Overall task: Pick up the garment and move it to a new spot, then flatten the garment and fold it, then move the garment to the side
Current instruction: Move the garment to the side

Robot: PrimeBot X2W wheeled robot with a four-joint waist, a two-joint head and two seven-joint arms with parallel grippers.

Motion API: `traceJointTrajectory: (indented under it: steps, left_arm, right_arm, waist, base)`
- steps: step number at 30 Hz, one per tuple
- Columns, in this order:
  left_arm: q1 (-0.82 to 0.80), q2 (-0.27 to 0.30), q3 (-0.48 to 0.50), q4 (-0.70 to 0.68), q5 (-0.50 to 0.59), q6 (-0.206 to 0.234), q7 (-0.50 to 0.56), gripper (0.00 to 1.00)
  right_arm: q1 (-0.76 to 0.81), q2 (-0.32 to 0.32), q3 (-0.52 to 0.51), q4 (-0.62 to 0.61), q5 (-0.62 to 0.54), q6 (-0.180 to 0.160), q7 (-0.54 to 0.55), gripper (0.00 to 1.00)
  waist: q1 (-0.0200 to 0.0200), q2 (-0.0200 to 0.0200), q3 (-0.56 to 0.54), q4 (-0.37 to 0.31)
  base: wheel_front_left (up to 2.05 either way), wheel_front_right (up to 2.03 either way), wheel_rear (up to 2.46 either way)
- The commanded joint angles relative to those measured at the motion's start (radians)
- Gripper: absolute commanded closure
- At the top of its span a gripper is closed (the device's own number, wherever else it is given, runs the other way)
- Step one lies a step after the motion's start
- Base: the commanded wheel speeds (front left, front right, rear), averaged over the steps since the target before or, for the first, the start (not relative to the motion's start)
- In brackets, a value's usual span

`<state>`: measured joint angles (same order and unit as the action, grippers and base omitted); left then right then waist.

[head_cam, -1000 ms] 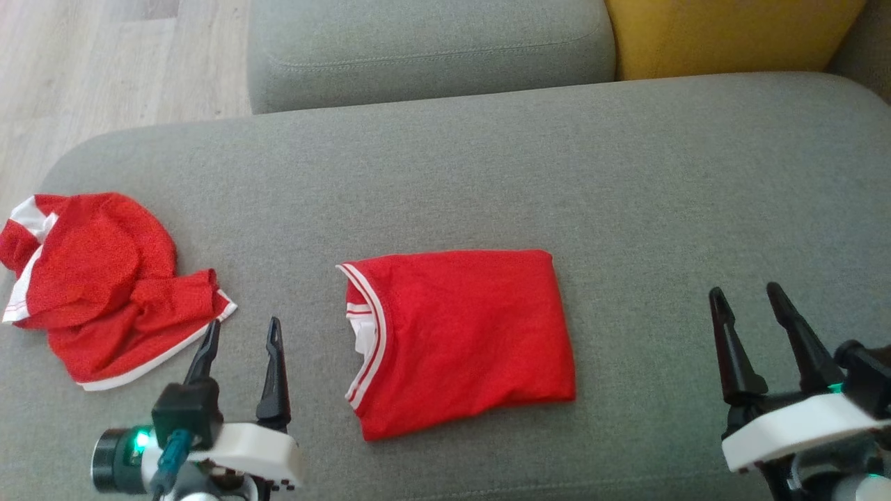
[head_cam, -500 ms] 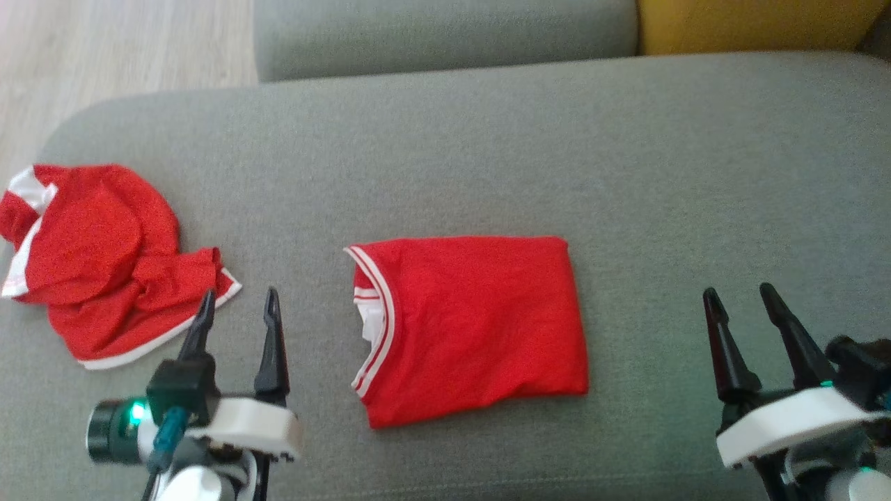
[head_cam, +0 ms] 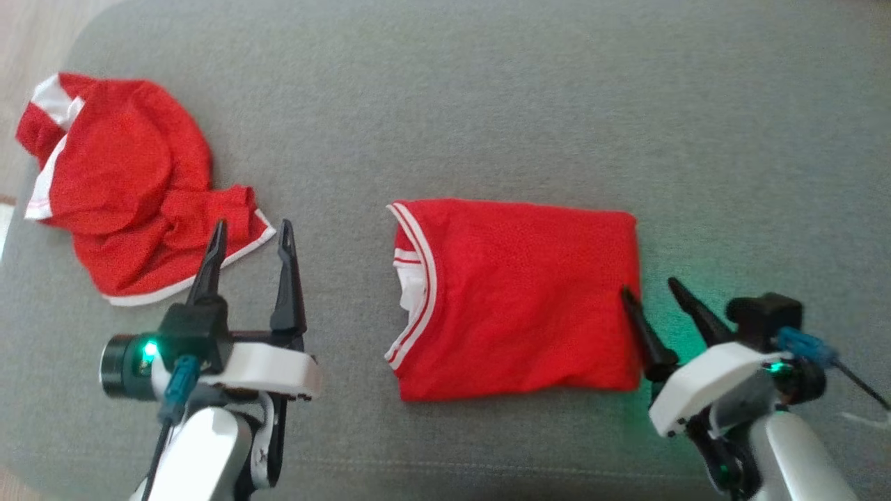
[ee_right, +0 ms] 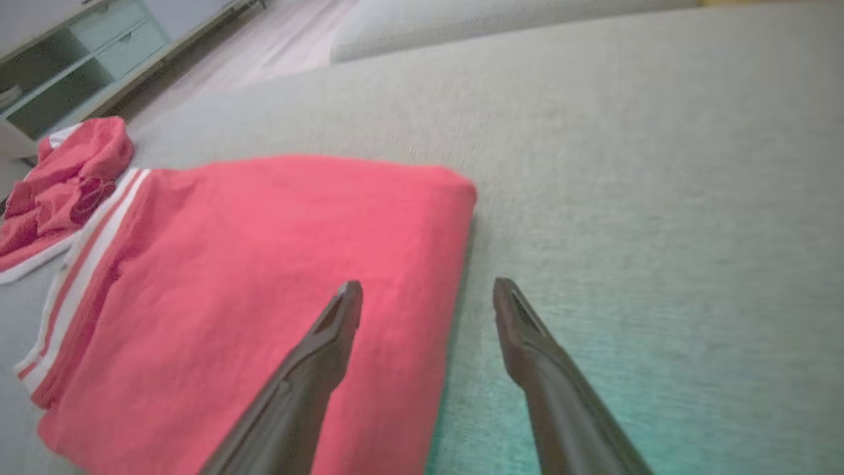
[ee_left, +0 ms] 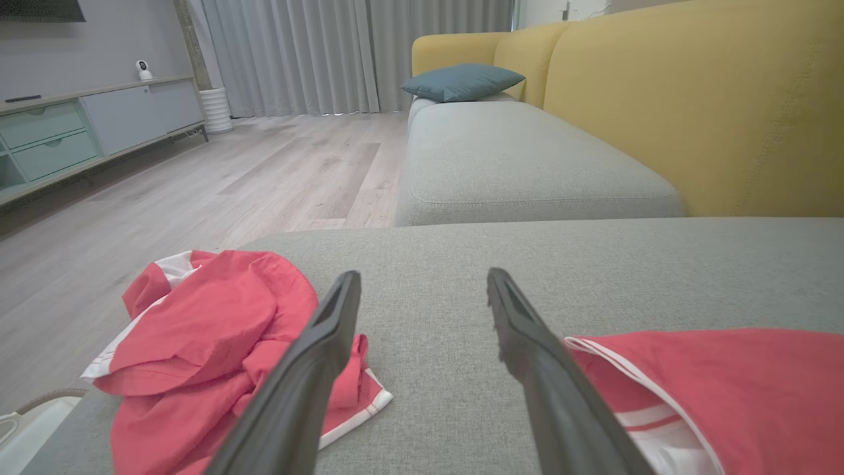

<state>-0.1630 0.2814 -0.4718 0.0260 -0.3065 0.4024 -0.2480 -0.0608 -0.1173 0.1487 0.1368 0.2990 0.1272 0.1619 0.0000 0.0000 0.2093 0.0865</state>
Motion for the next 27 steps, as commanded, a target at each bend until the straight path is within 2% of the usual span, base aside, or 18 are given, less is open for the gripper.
traceJointTrajectory:
  steps: [1, 9, 10, 12, 19, 27]
  left_arm:
    - [-0.053, 0.008, 0.038, -0.024, 0.011, -0.008, -0.009, 0.00]
    - [-0.083, -0.023, 0.044, -0.007, 0.025, -0.027, -0.013, 0.00]
    - [-0.083, -0.026, 0.047, -0.008, 0.027, -0.029, -0.013, 0.00]
    - [-0.080, -0.030, 0.053, -0.008, 0.033, -0.032, -0.013, 0.00]
    - [-0.064, -0.035, 0.075, -0.012, 0.051, -0.043, -0.014, 0.00]
    - [-0.057, -0.036, 0.085, -0.021, 0.066, -0.056, -0.014, 0.00]
  right_arm:
    - [-0.041, -0.016, 0.032, -0.003, 0.008, 0.003, 0.004, 0.00]
    - [-0.095, -0.004, 0.051, 0.161, 0.014, 0.003, 0.085, 0.00]
    - [-0.096, -0.005, 0.060, 0.172, 0.018, 0.003, 0.106, 0.11]
    - [-0.098, -0.007, 0.076, 0.173, 0.029, 0.003, 0.131, 1.00]
    - [-0.109, -0.049, 0.106, 0.081, 0.026, 0.003, 0.097, 1.00]
    - [-0.127, -0.109, 0.130, -0.021, 0.025, 0.003, 0.087, 1.00]
  waist:
    - [0.0000, 0.0000, 0.021, 0.021]
    - [0.0000, 0.0000, 0.040, 0.044]
    - [0.0000, 0.0000, 0.040, 0.044]
    - [0.0000, 0.0000, 0.038, 0.042]
    - [0.0000, 0.0000, 0.027, -0.006]
    - [0.0000, 0.0000, 0.018, -0.153]
  base:
    - [0.00, 0.00, 0.00]
    - [0.00, 0.00, 0.00]
    - [0.00, 0.00, 0.00]
    - [0.00, 0.00, 0.00]
    - [0.00, 0.00, 0.00]
    - [0.00, 0.00, 0.00]
